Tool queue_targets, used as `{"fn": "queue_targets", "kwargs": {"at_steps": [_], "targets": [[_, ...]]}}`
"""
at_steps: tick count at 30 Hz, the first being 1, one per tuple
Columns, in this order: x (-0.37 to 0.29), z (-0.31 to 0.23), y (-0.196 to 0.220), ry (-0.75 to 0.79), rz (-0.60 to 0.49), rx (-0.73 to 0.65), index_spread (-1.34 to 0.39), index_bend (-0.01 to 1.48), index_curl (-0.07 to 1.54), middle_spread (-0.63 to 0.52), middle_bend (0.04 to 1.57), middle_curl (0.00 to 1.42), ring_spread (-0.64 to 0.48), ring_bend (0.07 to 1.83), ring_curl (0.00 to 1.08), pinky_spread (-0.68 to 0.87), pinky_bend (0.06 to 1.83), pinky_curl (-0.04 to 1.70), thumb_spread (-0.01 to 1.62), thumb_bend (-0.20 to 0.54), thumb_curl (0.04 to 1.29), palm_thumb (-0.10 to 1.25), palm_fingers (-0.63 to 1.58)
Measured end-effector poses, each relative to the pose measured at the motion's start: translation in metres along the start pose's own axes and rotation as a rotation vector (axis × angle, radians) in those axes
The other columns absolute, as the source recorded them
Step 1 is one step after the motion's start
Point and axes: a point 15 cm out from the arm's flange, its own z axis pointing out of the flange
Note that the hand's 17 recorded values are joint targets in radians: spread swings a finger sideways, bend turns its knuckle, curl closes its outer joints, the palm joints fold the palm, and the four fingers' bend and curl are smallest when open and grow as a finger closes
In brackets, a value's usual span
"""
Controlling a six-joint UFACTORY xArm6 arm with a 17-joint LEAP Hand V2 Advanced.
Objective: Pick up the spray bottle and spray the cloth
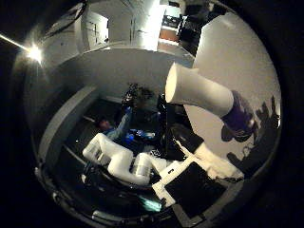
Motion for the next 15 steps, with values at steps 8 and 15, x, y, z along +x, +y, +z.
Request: {"fn": "queue_targets", "kwargs": {"at_steps": [8, 15], "targets": [[-0.008, -0.048, -0.005, 0.061, -0.01, 0.059, -0.32, 0.16, 0.29, 0.03, 0.21, 0.35, 0.1, 0.38, 0.26, 0.35, 0.35, 0.32, 0.94, -0.027, 0.35, 0.73, 0.17], [-0.012, -0.074, -0.004, 0.088, -0.003, 0.097, -0.31, 0.16, 0.29, 0.03, 0.22, 0.36, 0.11, 0.36, 0.27, 0.35, 0.35, 0.31, 0.94, -0.027, 0.35, 0.74, 0.18]]}}
